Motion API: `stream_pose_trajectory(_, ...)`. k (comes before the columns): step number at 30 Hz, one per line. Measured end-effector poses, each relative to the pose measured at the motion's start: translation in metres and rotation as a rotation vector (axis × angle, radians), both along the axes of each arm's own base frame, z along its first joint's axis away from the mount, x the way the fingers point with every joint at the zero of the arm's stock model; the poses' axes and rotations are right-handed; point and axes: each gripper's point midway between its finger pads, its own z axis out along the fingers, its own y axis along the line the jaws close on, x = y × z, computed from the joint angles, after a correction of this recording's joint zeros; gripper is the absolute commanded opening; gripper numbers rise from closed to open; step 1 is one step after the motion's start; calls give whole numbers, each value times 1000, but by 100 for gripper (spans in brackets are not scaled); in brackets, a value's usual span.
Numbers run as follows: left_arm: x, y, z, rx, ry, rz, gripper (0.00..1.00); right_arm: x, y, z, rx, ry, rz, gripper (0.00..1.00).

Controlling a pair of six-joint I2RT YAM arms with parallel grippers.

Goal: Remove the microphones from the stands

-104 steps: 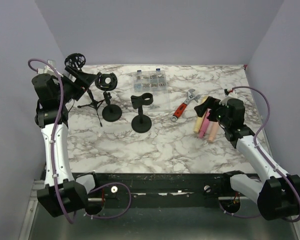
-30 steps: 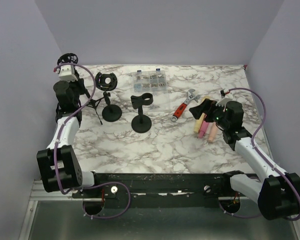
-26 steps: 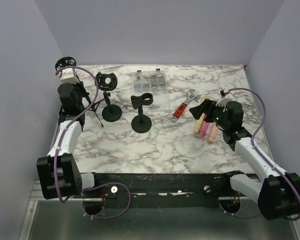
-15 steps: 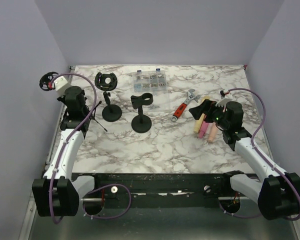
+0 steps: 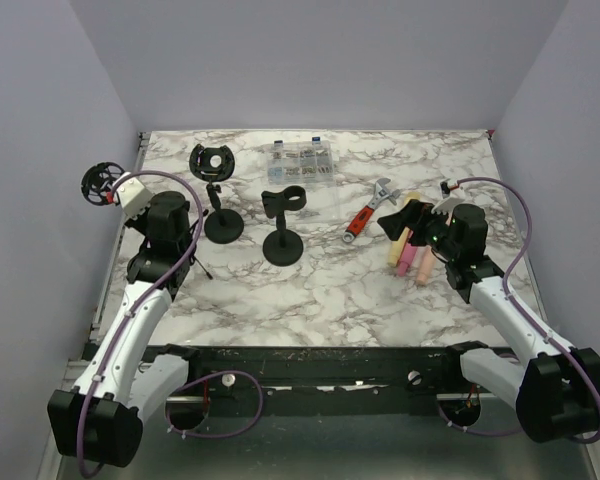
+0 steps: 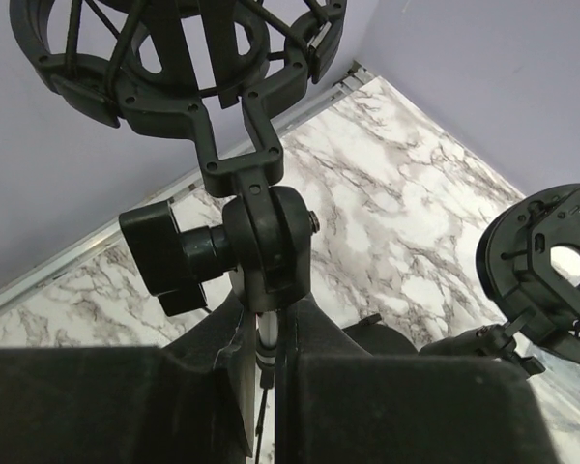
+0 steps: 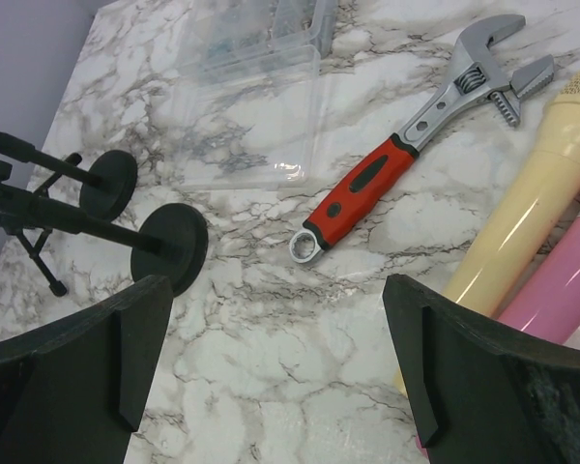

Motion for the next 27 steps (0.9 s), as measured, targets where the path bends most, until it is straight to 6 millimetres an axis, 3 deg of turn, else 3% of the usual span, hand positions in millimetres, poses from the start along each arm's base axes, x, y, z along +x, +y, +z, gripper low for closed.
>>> stream_pose_trajectory(11,-36,-5,1,130,125,-27,0,-1,1,-1,3,1,9,100)
stream_pose_trajectory(19,-49,-47,-6,144,166,-172,0,-1,1,-1,4,-1,9,100)
stream_pose_trajectory(27,-49,-83,-5,59,151,-247,0,-8,5,3,5,-22,21,100)
